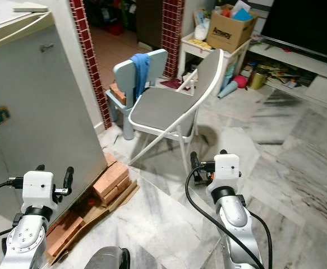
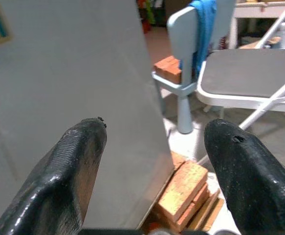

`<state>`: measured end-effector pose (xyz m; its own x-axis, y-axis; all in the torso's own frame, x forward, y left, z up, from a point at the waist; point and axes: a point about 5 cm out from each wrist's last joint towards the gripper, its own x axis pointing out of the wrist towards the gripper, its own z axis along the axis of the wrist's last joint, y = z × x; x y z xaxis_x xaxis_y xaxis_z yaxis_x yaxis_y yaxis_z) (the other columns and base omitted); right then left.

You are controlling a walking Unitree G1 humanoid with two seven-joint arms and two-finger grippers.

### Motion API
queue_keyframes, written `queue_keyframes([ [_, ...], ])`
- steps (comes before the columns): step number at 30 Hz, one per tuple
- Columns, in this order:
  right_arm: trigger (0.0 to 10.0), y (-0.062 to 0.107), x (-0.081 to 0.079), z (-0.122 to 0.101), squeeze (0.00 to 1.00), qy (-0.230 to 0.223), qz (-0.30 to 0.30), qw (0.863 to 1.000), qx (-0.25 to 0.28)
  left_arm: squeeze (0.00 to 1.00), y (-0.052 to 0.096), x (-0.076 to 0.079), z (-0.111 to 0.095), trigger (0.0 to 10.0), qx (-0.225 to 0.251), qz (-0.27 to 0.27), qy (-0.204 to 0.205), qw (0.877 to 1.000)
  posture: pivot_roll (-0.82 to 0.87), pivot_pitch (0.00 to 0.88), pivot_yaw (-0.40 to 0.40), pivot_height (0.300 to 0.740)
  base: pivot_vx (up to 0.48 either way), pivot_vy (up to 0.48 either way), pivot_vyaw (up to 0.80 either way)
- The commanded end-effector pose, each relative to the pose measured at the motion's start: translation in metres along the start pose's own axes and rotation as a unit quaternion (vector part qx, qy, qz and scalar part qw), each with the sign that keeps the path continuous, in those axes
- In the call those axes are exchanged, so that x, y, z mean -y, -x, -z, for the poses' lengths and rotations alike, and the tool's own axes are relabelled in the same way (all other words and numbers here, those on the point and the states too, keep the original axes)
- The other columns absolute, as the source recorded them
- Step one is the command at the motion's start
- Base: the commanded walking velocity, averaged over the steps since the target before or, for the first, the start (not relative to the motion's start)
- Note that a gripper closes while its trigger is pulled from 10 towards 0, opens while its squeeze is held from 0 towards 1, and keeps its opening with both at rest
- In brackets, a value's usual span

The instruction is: Restocking fridge

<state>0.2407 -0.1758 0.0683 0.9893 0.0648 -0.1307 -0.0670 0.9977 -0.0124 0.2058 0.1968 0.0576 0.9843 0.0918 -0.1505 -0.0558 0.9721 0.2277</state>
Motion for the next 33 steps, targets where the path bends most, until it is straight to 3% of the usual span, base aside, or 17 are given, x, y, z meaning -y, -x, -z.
queue_keyframes([
  [1,10.0,-0.0024,0.0049,-0.0073,0.0,0.005,0.004,1.0,0.014,0.0,0.0022,0.0014,-0.0033,10.0,0.001,0.014,0.0,1.0,0.12,0.0,0.002,0.74,0.0,0.48,0.0],
  [13,10.0,-0.0098,0.0053,-0.0105,0.0,0.012,0.001,1.0,0.016,0.0,-0.0031,-0.0011,-0.0054,10.0,-0.003,0.016,0.0,1.0,0.11,0.0,-0.002,0.74,-0.151,0.431,0.0],
  [23,10.0,-0.0087,0.005,-0.0078,0.0,0.013,0.006,1.0,0.01,0.0,0.0035,0.0014,-0.0018,10.0,-0.013,0.042,-0.007,0.999,0.12,0.0,-0.005,0.74,-0.325,0.333,0.0],
  [33,10.0,-0.01,0.007,-0.0076,0.0,0.013,0.015,1.0,0.005,0.0,0.0003,-0.0043,-0.0068,10.0,0.02,0.04,-0.041,0.998,0.12,0.0,-0.014,0.74,-0.221,0.39,0.0],
])
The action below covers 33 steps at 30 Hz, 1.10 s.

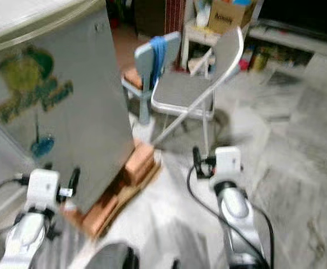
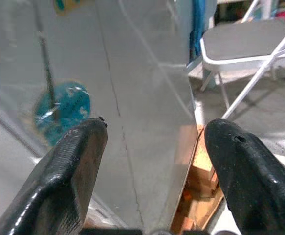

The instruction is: Restocking fridge

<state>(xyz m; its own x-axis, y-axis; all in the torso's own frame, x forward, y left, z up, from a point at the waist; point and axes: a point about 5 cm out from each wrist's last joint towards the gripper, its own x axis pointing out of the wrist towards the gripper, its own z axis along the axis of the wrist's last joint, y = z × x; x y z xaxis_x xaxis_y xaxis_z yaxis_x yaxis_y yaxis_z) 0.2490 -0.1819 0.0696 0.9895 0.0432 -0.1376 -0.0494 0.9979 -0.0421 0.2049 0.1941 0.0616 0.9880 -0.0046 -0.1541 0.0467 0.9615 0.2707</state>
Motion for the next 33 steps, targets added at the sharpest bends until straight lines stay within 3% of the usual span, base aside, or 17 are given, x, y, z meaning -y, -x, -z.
queue_keyframes([
  [1,10.0,-0.0025,0.0007,-0.0051,0.0,-0.001,0.006,1.0,0.008,0.0,-0.0016,-0.0078,-0.0022,10.0,0.007,-0.009,-0.011,1.0,0.12,0.0,-0.015,0.74,0.0,0.476,0.0],
  [9,10.0,-0.0022,-0.0006,-0.0042,0.0,0.0,0.005,1.0,0.003,0.0,-0.0045,-0.0141,-0.0008,10.0,0.009,-0.021,-0.007,1.0,0.12,0.0,-0.013,0.74,0.0,0.48,-0.63],
  [15,10.0,-0.0018,-0.0007,-0.0052,0.0,0.003,0.002,1.0,0.004,0.0,-0.0047,-0.0142,-0.0021,10.0,0.017,-0.022,-0.015,0.999,0.12,0.0,-0.018,0.74,0.0,0.27,0.0],
  [18,10.0,-0.0018,0.0,-0.0049,0.0,0.005,0.004,1.0,0.0,0.0,-0.0064,-0.0126,-0.0017,10.0,0.016,-0.018,0.003,1.0,0.12,0.0,-0.026,0.74,0.0,0.127,0.0],
  [27,10.0,-0.0031,0.0004,-0.0059,0.0,0.008,0.001,1.0,0.0,0.0,-0.0086,-0.0138,-0.0016,10.0,0.016,-0.025,0.014,0.999,0.11,0.0,-0.032,0.74,0.0,0.48,-0.7],
  [33,10.0,-0.0038,0.0006,-0.0064,0.0,0.008,0.001,1.0,-0.001,0.0,-0.0053,-0.0104,0.0,10.0,0.015,-0.02,0.014,1.0,0.12,0.0,-0.031,0.74,0.0,0.48,-0.16],
])
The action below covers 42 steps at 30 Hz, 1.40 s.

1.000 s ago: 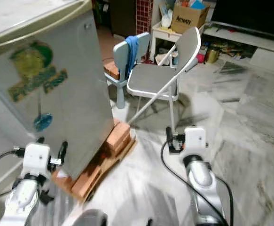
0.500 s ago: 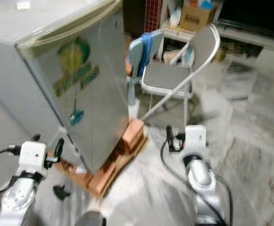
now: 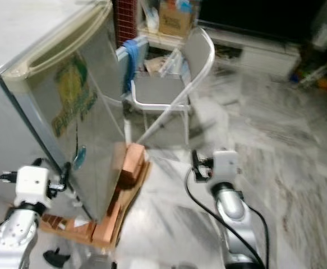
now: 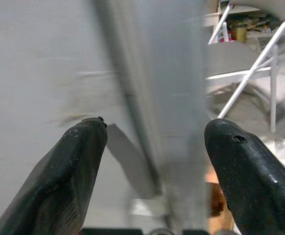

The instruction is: Restocking fridge

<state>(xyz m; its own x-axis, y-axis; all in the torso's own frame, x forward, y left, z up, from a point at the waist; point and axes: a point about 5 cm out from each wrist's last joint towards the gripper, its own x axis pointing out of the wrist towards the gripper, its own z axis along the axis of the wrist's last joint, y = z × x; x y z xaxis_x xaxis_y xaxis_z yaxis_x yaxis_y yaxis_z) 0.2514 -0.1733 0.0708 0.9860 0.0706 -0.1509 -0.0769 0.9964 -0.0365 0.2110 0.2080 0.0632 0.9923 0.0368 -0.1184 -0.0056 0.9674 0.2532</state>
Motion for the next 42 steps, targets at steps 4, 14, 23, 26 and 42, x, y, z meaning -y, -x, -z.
queue_keyframes([
  [4,10.0,-0.001,0.008,-0.004,0.0,0.009,0.015,1.0,0.003,0.0,0.004,0.005,-0.003,10.0,0.01,0.014,-0.012,1.0,0.12,0.0,-0.03,0.74,0.0,0.0,0.0],
  [14,10.0,0.0,0.007,-0.003,0.0,0.006,0.015,1.0,-0.001,0.0,0.016,0.011,0.002,10.0,-0.002,0.048,-0.004,0.999,0.13,0.01,-0.031,0.74,0.0,0.0,0.0],
  [23,10.0,0.002,0.01,0.003,0.0,0.007,0.013,1.0,-0.023,0.0,0.007,-0.006,0.003,10.0,-0.014,0.051,0.019,0.998,0.14,0.015,-0.045,0.74,0.0,0.0,-0.36],
  [26,10.0,0.002,0.011,0.003,0.0,0.008,0.012,1.0,-0.024,0.0,0.001,-0.012,-0.002,10.0,-0.003,0.04,0.009,0.999,0.13,0.017,-0.047,0.74,0.0,0.0,-0.8],
  [42,10.0,0.006,0.006,0.014,0.0,0.011,-0.043,0.996,-0.078,0.0,-0.006,-0.007,-0.016,10.0,0.014,0.092,0.054,0.994,0.11,0.038,-0.057,0.74,0.0,0.0,-0.45],
])
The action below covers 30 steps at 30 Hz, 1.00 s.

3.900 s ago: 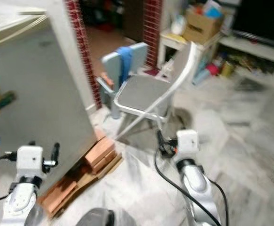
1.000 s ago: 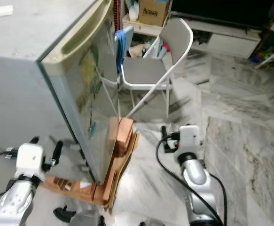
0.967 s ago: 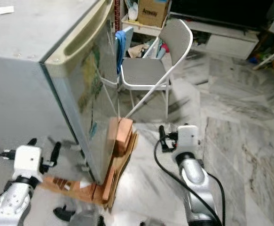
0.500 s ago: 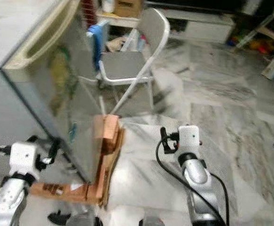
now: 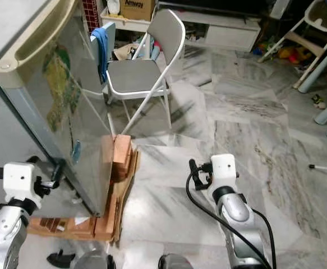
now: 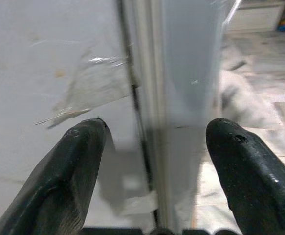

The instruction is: Restocking fridge

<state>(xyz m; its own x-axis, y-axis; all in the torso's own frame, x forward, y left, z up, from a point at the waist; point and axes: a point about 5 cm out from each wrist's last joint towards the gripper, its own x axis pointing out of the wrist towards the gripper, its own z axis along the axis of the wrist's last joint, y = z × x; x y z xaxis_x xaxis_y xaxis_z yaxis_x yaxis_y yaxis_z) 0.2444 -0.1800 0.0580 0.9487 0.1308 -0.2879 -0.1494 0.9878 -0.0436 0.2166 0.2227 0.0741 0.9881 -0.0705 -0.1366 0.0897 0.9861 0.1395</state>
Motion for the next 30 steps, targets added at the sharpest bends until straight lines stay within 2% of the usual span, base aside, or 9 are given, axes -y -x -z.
queue_keyframes([
  [1,10.0,0.001,0.0,0.001,0.0,-0.001,-0.012,1.0,-0.013,0.0,-0.002,0.013,-0.007,10.0,0.009,0.045,0.001,0.999,0.11,0.038,-0.057,0.74,0.0,0.0,0.0],
  [6,10.0,0.0,-0.001,0.004,0.0,0.0,-0.025,0.999,-0.028,0.0,0.002,0.022,0.0,10.0,-0.013,0.076,0.004,0.997,0.11,0.039,-0.055,0.74,0.0,0.0,0.0],
  [9,10.0,0.001,-0.001,0.004,0.0,-0.001,-0.028,0.999,-0.031,0.0,0.011,0.029,0.011,10.0,-0.04,0.083,0.005,0.996,0.11,0.043,-0.052,0.74,0.0,0.0,0.0],
  [14,10.0,0.002,0.0,0.004,0.0,-0.001,-0.028,0.999,-0.033,0.0,0.014,0.034,0.012,10.0,-0.038,0.087,-0.002,0.995,0.11,0.045,-0.055,0.74,0.0,0.0,0.0],
  [17,10.0,0.002,-0.001,0.004,0.0,0.001,-0.029,0.999,-0.034,0.0,0.006,0.03,0.008,10.0,-0.026,0.056,-0.004,0.998,0.11,0.044,-0.057,0.74,0.0,0.0,0.0],
  [21,10.0,0.001,-0.001,0.004,0.0,0.002,-0.03,0.999,-0.035,0.0,0.002,0.027,0.006,10.0,-0.022,0.044,-0.005,0.999,0.11,0.044,-0.058,0.74,0.0,0.0,0.0],
  [25,10.0,0.002,0.0,0.004,0.0,0.004,-0.032,0.999,-0.036,0.0,-0.01,0.019,0.0,10.0,-0.01,0.029,-0.017,0.999,0.11,0.044,-0.056,0.74,0.0,0.0,0.0],
  [29,10.0,0.012,0.003,0.005,0.0,0.013,-0.049,0.998,-0.048,0.0,-0.02,0.008,-0.005,10.0,-0.004,0.003,-0.046,0.999,0.1,0.043,-0.054,0.74,0.0,0.0,0.0],
  [30,10.0,0.018,0.003,0.008,0.0,0.014,-0.072,0.996,-0.055,0.0,-0.023,0.004,-0.007,10.0,-0.003,-0.003,-0.042,0.999,0.1,0.043,-0.054,0.74,0.0,0.0,0.0],
])
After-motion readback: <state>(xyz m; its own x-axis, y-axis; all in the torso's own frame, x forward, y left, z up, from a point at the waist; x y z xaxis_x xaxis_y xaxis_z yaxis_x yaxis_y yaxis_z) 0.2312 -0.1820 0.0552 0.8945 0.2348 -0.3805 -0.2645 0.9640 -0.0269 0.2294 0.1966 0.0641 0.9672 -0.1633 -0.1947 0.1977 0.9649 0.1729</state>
